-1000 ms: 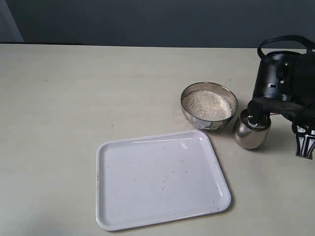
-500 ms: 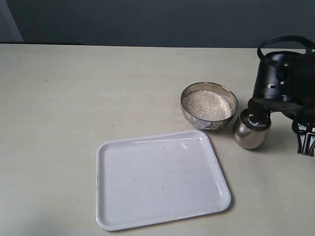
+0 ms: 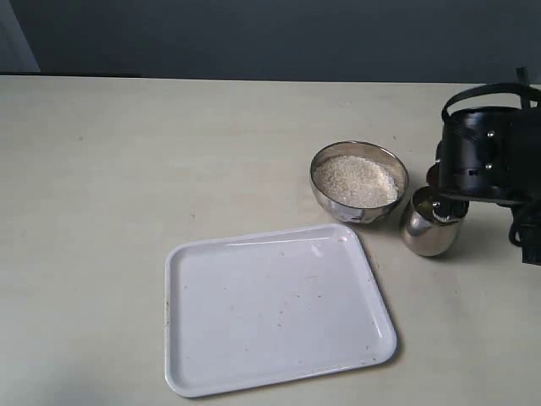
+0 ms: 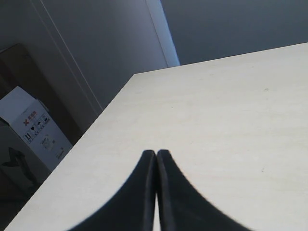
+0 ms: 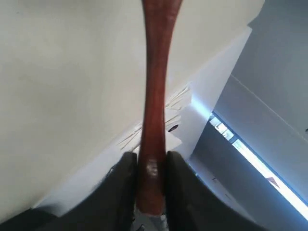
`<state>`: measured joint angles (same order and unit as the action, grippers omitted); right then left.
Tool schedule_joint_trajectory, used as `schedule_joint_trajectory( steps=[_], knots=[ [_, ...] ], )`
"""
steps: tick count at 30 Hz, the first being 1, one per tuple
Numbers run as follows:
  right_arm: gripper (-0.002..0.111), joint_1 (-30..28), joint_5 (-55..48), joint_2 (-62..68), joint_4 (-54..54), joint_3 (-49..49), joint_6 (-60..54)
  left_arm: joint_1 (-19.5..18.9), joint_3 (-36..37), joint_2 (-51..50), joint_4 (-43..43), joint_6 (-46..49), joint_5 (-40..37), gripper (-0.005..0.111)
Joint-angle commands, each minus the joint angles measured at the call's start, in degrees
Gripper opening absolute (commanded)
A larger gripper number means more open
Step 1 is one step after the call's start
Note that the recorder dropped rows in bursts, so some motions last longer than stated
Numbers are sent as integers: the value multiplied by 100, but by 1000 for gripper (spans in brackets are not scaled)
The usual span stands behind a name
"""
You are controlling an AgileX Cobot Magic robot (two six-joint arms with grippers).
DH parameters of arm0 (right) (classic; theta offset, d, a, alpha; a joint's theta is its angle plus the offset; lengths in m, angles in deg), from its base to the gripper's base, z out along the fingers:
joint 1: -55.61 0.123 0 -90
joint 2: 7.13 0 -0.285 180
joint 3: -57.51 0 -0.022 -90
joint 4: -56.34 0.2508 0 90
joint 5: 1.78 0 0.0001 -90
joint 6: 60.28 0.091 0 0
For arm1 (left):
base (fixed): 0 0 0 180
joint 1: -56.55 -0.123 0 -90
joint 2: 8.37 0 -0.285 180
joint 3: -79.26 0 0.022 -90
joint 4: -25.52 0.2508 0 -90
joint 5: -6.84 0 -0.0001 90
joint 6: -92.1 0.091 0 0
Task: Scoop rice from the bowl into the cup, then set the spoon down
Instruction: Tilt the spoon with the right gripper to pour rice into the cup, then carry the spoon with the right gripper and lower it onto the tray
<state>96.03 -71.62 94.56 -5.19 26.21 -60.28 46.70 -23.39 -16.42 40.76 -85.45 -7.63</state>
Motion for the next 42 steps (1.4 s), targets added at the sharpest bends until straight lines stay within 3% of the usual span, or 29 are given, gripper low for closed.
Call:
schedule_joint_trajectory(
  steps=[1,18,24,31,36,39,42],
  knots=[
    [-1,152,-12,-77,-240,-180,46,22,-14,26,-14,-40,64,0],
    [-1,255,-12,-364,-735,-396,277,22,-14,26,-14,-40,64,0],
    [-1,219,-12,-738,696,136,0,22,-14,26,-14,-40,64,0],
    [-1,219,-12,-727,3705,898,-975,22,-14,26,-14,-40,64,0],
    [-1,219,1195,-364,6039,933,-1797,22,-14,26,-14,-40,64,0],
    [-1,219,1871,97,6732,933,-2099,22,-14,26,-14,-40,64,0],
    [-1,231,2154,520,6765,933,-2099,22,-14,26,-14,-40,64,0]
  ],
)
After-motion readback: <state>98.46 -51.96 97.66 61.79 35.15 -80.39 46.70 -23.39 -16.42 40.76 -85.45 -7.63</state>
